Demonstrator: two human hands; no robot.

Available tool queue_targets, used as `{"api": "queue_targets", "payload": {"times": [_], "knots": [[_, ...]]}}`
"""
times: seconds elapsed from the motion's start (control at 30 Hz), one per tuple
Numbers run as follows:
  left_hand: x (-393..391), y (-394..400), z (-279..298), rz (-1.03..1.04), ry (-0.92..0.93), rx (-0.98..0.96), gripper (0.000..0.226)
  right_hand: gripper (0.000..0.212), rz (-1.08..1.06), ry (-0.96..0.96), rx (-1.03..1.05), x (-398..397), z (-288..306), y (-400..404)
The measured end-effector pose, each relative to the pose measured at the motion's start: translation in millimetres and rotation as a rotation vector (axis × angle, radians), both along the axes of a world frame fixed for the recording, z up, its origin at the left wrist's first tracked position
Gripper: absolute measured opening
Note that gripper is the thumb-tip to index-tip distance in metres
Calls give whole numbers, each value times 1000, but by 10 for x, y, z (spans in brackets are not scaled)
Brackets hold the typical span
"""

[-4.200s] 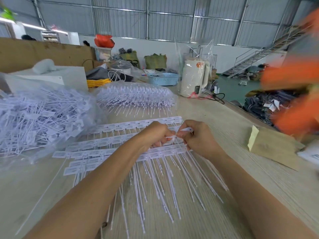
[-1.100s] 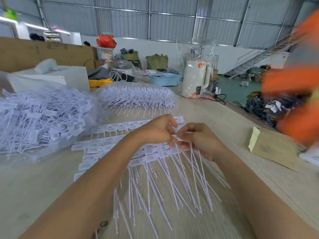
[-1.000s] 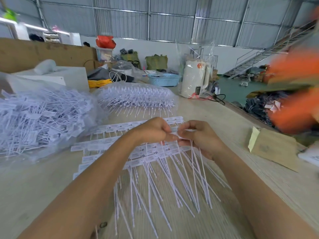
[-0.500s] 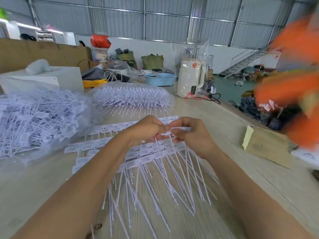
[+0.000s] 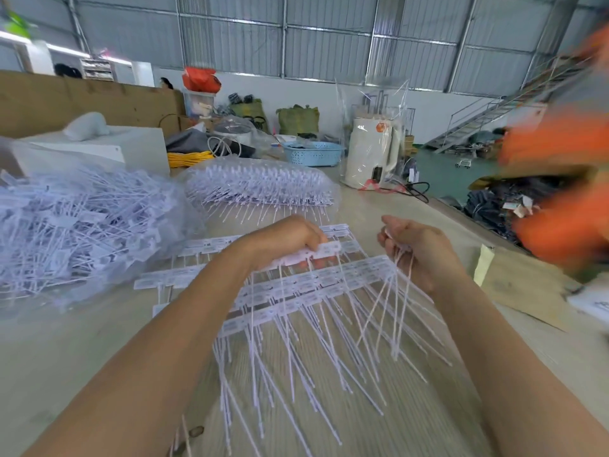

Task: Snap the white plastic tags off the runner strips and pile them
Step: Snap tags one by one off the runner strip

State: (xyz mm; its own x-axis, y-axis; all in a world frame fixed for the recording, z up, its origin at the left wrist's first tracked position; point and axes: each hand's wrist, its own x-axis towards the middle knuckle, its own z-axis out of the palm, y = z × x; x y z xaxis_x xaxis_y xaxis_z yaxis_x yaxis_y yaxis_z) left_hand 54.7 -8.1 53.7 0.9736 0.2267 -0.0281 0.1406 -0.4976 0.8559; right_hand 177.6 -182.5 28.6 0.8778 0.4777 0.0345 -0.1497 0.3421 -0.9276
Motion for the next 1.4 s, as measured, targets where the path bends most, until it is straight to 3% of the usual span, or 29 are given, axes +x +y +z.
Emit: {"api": "queue_targets", "payload": {"times": [0.1,0.23,0.37,0.5,0.6,0.77,0.87,1.0,1.2,1.4], "knots": [[-6,-20,35,-57,37,135,34,16,133,-94,-116,-13,19,-1],[-32,-19,48,-90,73,259,41,4,80,-355,-376,6,62,-98],[-9,-63,3,-126,74,300,45,8,248,-226,-239,-119,83,-42],[14,-87,-46,-68,53,338,43,2,264,-355,-373,-311,4,125],[40,-106,-80,-39,25,378,42,11,224,-391,-469,-355,-60,197],[56,-127,-91,-21,-38,294,41,6,284,-218,-411,-354,-100,199],[55,-110,-87,10,-54,285,33,7,223,-307,-404,-375,-81,204],[32,-103,-62,33,10,365,2,20,143,-386,-343,-357,-57,217],[50,-99,-103,70,-60,157,38,11,96,-544,-388,-382,-79,235],[88,-111,-142,135,-61,55,31,7,-18,-701,-503,-435,-112,300]]}}
